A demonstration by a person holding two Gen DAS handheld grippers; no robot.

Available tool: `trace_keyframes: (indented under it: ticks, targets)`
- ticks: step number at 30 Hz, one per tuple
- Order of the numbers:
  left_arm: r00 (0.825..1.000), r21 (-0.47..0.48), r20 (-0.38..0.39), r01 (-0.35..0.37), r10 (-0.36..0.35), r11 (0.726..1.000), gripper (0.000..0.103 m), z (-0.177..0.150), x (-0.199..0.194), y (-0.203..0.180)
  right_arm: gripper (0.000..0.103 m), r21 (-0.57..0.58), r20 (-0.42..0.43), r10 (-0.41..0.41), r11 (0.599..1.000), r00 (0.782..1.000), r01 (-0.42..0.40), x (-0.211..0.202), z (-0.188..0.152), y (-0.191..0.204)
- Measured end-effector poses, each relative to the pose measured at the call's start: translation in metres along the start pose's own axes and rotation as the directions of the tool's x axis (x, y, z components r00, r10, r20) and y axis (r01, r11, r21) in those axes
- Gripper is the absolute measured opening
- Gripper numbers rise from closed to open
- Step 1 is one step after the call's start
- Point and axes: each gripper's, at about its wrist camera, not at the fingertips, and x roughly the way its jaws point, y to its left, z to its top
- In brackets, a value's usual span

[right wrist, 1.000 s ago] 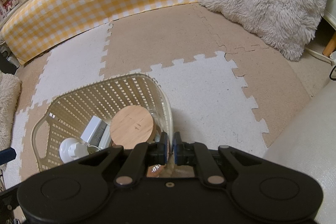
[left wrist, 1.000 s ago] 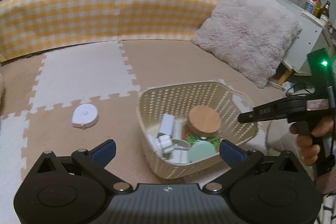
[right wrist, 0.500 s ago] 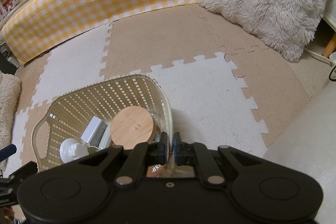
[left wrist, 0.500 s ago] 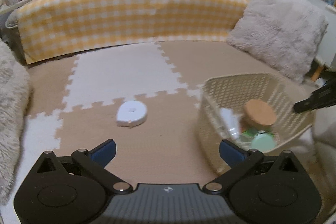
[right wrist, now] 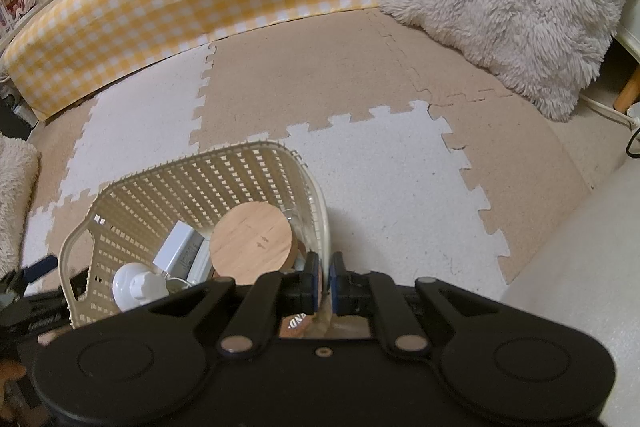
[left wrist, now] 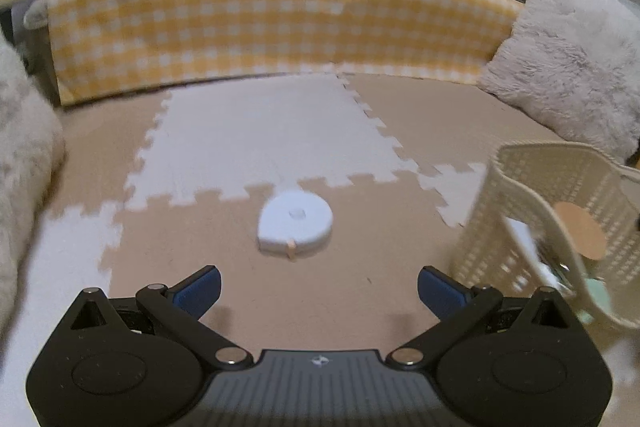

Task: Organize rigid objects
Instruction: 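Move the left gripper to the white tape measure and grasp it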

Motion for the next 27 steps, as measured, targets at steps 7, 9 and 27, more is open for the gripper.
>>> trace_keyframes:
  ticks: [7,9,27]
  targets:
    - [0.998,0.025,-0.020,-0.056,0.056,0.998,0.081,0.013,0.028,0.006,0.007,-0.002,0.001,0.000,1.000,1.000,0.000,0.000,0.001,0.000]
    - [0.998,0.015,-0.020,-0.063,0.063,0.998,0.080,0.014,0.034,0.009,0.007,-0.002,0.001,0.000,1.000,1.000,0.000,0.000,0.001,0.000]
    - [0.998,0.012,-0.047,-0.048,0.049,0.999,0.054,0.030,0.061,0.006,0.006,0.052,0.071,0.021,0.998,0.997,-0.025,-0.007,0.005,-0.007]
